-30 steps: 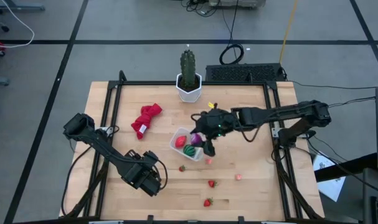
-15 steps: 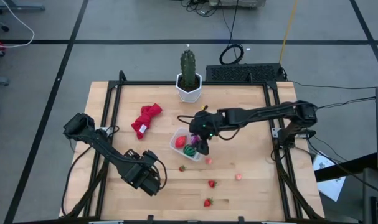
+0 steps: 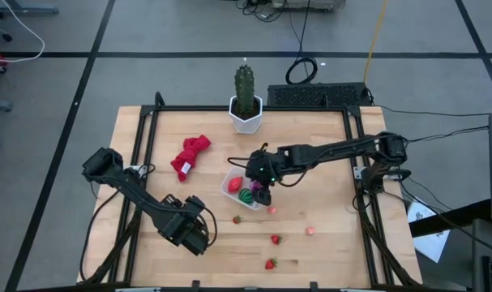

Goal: Pick and placing Produce into tupperware
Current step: Put the purple onion into the transparent container

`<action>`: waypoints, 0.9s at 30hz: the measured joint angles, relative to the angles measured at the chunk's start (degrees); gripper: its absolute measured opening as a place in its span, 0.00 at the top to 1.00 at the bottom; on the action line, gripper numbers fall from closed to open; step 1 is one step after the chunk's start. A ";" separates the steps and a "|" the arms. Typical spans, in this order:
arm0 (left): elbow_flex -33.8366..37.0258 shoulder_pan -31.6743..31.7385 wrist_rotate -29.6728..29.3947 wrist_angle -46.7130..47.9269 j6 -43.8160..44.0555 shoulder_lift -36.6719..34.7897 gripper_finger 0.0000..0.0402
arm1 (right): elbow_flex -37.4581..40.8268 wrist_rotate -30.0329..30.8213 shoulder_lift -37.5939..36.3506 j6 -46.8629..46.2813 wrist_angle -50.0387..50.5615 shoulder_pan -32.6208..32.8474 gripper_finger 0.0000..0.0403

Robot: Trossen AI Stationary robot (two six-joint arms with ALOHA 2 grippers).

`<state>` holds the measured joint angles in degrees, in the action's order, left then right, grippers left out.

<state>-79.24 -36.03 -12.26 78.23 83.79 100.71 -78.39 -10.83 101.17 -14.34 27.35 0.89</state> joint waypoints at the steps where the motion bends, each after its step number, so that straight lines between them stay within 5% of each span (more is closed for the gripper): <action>1: 0.00 0.00 -0.01 -0.09 0.00 0.00 0.23 | 0.01 0.03 0.15 0.01 0.36 0.02 0.37; 27: 0.00 0.00 -0.30 -0.43 0.66 0.00 0.23 | 0.04 -1.33 3.88 1.67 -0.94 0.63 0.37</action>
<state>-79.24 -36.03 -12.56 77.80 84.45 100.71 -78.35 -12.16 105.06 -12.67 26.41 1.52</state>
